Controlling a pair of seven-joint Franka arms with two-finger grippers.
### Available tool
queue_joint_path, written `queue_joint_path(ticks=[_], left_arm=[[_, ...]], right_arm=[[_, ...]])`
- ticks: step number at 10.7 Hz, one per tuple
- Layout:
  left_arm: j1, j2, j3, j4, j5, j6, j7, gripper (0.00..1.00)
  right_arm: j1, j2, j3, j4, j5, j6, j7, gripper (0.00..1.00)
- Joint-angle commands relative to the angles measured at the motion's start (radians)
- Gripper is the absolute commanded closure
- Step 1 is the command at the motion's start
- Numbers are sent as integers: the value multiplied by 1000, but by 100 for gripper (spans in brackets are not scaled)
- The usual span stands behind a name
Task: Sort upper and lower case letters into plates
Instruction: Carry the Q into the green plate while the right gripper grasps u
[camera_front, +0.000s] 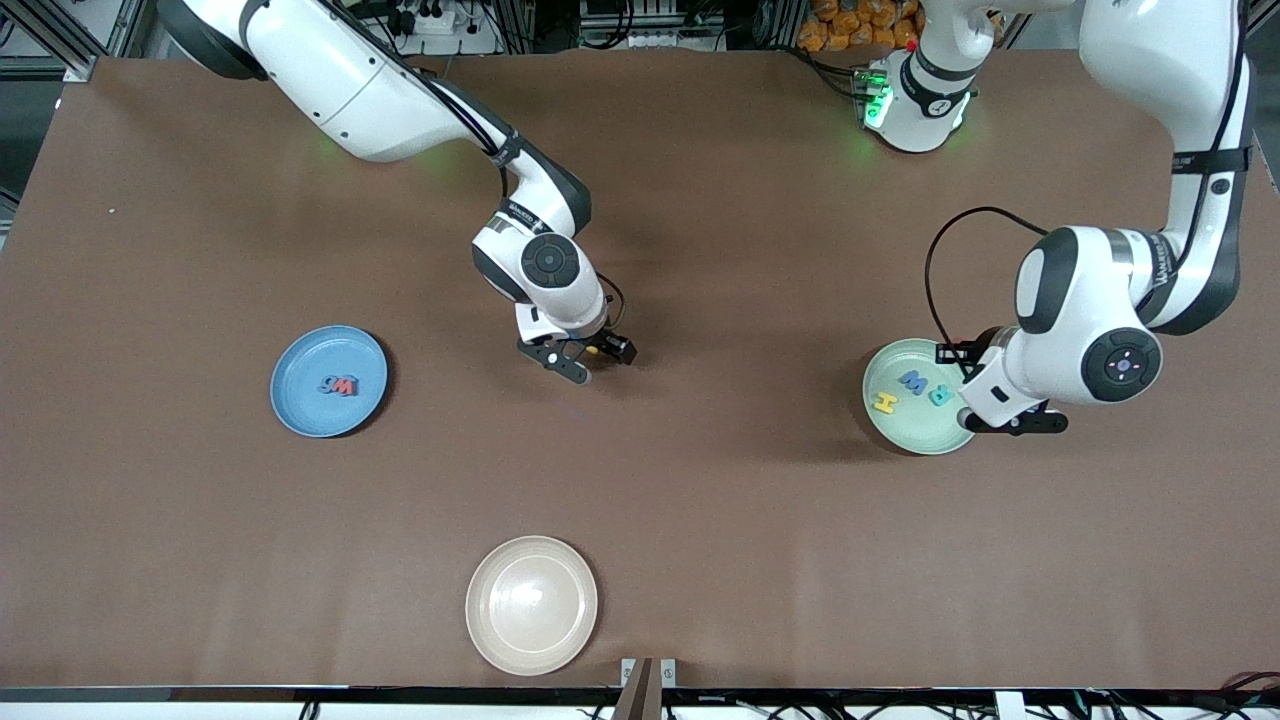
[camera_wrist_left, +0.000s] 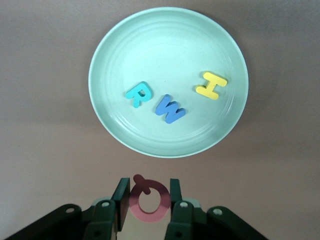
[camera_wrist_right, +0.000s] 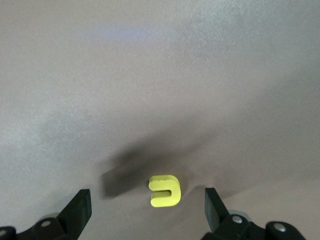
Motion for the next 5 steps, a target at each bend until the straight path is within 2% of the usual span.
queue_joint_path(ticks=[1,3,4,5], left_arm=[[1,12,-5,9,-10,37,20,59],[0,35,-4,48,-8,51,22,52],[1,43,-5,67,-4,51,22,40],[0,37,-5,72,-7,51,22,0]], right_arm=[[1,-2,2,-15,-42,18,28,0],[-2,5,2,-14,-42,19,27,0],[-5,5,2,-15,-42,19,27,0],[-2,7,2,-15,-42,21,27,0]])
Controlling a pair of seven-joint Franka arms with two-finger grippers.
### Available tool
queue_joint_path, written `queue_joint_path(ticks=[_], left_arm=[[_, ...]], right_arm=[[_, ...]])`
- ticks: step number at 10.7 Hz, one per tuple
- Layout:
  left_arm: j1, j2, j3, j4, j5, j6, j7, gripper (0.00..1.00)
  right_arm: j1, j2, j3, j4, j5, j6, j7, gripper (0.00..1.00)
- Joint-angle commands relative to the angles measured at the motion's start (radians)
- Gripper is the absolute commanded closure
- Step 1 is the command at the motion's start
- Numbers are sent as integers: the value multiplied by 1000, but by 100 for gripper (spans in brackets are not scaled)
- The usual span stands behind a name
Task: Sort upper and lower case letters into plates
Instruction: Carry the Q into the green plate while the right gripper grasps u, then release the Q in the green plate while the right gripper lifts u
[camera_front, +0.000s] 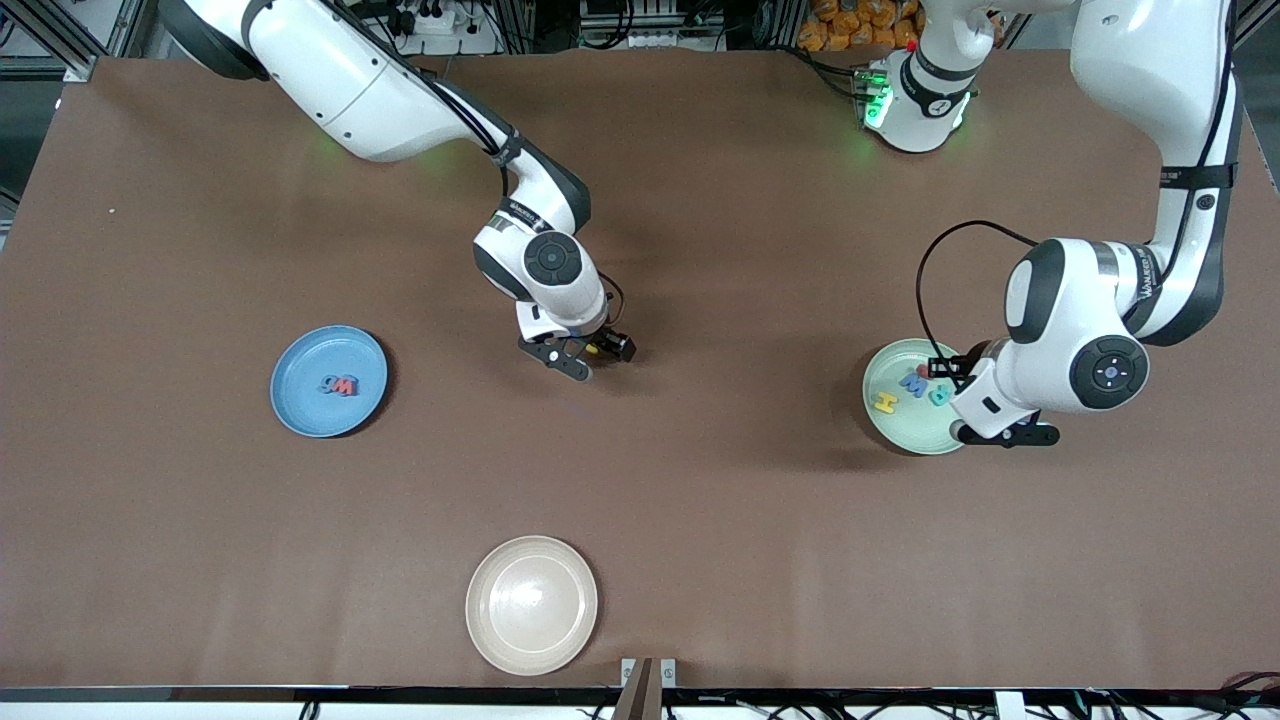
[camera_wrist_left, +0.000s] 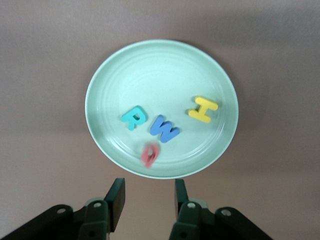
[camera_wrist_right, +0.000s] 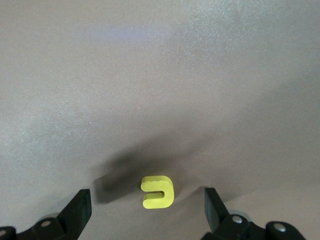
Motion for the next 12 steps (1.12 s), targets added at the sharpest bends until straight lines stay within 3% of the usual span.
queue_joint_path(ticks=[1,3,5,7,10,12], left_arm=[[1,-13,1,36,-7,-5,22,0],[-10,-53,3,87,-2,-11,16,0],[-9,-133,4,91,-2,-17,17,0],[-1,-211,4,91,-4,-19,17,0],[49,-312,-5,91,-13,-62,15,0],[129,-354,-81,93,-10,-74,14,0]], right_arm=[[-5,8,4,-6,-30,20,27,5],[-10,8,4,-6,-30,20,17,33],[-11,8,4,-9,-30,18,17,46],[-16,8,5,-18,-30,20,11,72],[-16,8,5,-19,-30,20,-2,92],[-16,5,5,-18,-30,17,-9,99]])
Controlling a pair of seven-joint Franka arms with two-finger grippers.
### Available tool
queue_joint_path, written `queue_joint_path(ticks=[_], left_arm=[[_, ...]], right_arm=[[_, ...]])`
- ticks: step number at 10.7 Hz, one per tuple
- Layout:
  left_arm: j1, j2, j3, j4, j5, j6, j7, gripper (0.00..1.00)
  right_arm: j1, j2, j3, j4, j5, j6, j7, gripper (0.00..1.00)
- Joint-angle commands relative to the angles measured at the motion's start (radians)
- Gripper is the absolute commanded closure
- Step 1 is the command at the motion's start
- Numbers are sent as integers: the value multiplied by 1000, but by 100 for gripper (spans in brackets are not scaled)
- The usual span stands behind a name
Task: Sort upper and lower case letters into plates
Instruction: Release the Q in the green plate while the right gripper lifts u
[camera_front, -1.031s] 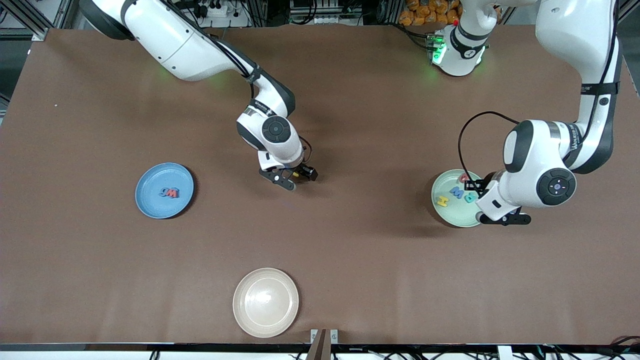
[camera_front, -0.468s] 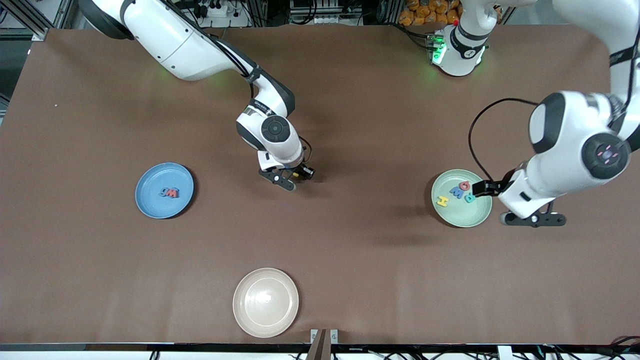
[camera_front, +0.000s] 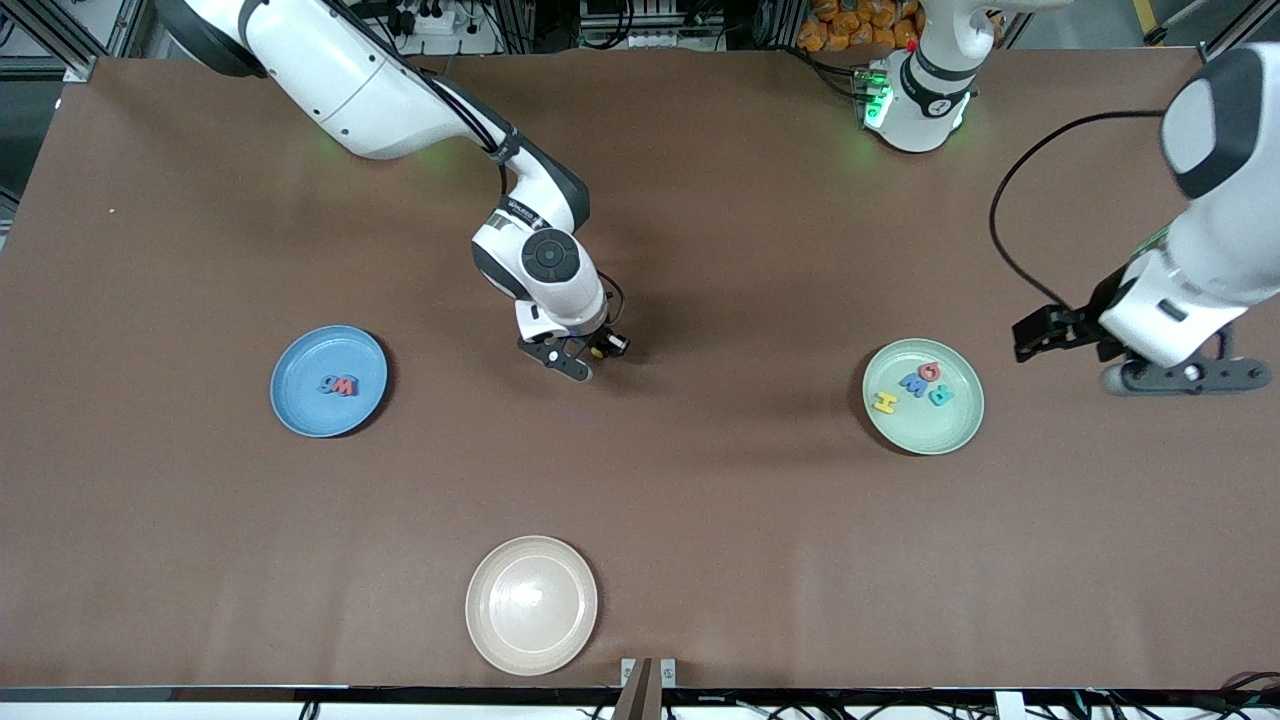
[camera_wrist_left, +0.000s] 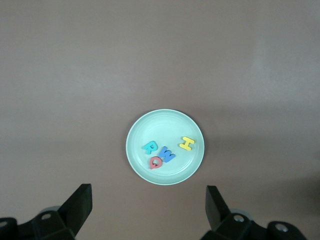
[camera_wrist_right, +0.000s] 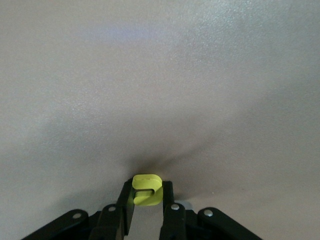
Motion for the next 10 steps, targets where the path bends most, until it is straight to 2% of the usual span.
queue_joint_path(ticks=[1,2,4,6,7,8,9,10], left_arm=[[88,-60,-78,-14,-4,-15,14,0],[99,-71,-80,3,-4,-44,14,0],[111,-71,-80,57,-13,-113,12,0],[122,-91,-75,54,-10,-127,10,0],[140,-109,-77,46,-8,-127,17,0],[144,-115,-74,45,-8,-127,21,0],[144,-120,-69,42,-10,-139,21,0],[144,-121,-69,41,-10,-141,20,0]], right_arm=[[-16,5,4,-12,-28,-2,-4,100],[-29,-13,10,-7,-25,-8,5,100],[-73,-82,33,-1,-22,-112,-4,100],[-183,-134,97,-5,1,-202,-84,100],[-223,-159,100,-5,38,-229,-155,100],[-265,-191,94,-8,85,-267,-260,100],[-295,-229,62,-12,133,-336,-372,100],[-299,-268,-12,-12,197,-385,-490,100]])
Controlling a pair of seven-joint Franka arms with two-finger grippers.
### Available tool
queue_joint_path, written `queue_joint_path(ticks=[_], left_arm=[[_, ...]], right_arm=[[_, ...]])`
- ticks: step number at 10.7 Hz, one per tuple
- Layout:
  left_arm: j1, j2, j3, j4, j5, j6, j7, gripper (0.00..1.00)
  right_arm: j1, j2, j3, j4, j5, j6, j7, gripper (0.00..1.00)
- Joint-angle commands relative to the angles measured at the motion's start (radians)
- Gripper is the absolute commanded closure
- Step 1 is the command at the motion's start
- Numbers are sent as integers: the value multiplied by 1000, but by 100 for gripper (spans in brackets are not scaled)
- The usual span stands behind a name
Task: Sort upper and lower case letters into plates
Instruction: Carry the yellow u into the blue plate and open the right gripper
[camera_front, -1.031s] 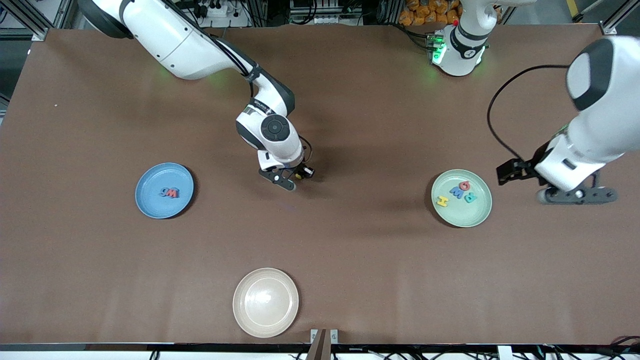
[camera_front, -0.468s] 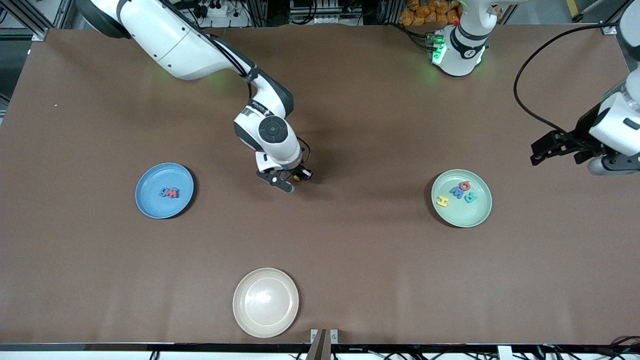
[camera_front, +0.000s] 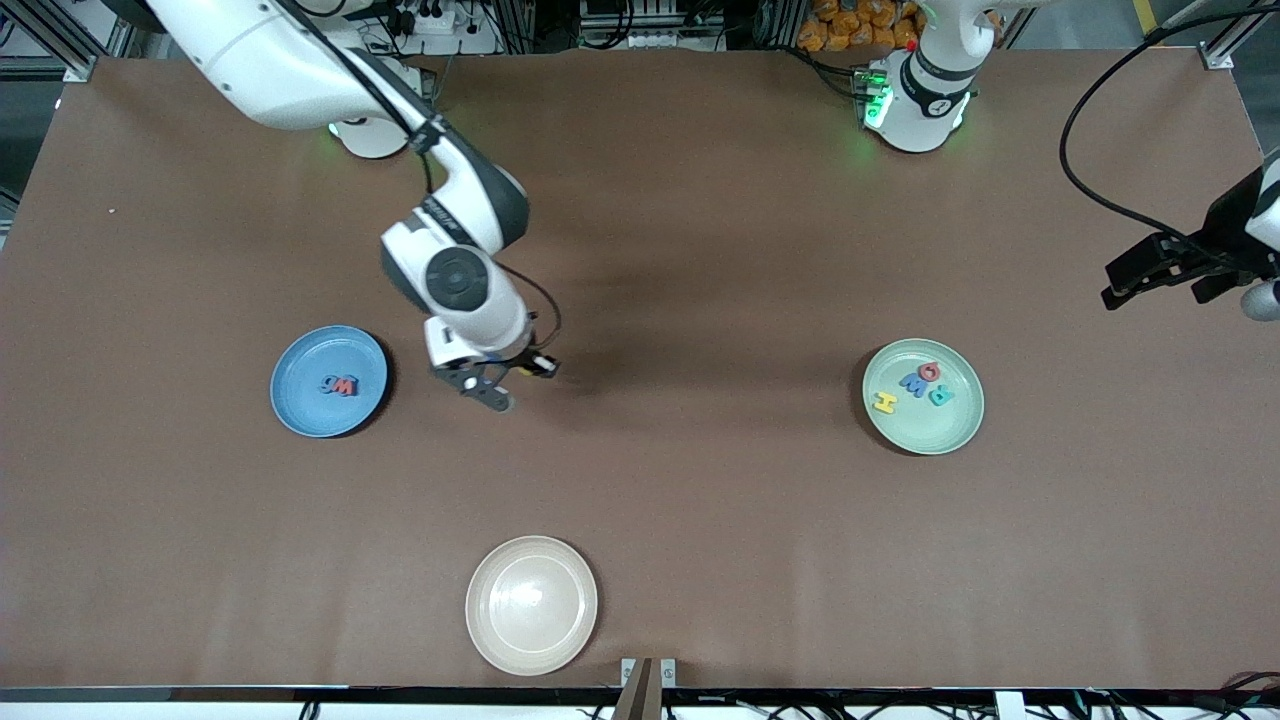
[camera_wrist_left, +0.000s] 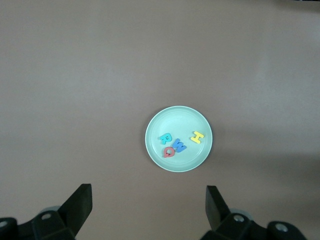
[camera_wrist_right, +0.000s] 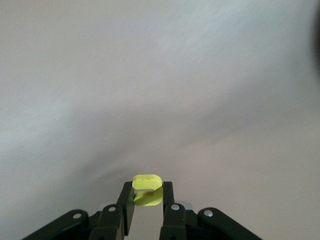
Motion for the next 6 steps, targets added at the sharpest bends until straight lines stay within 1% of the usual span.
queue_joint_path(ticks=[1,3,4,6], left_arm=[[11,-17,-7,-6,-11,-19,21,0],[2,-14,-10,-2,-10,-21,11,0],[2,-8,-9,1,-10,-21,18,0],[4,1,-10,1,-8,-19,18,0]], right_arm=[[-26,-100,-146,-35,130,-94,-290,100],[-26,-130,-289,-35,191,-144,-513,100],[-26,-133,-342,-35,213,-160,-591,100],[-27,-133,-428,-73,213,-127,-714,100]])
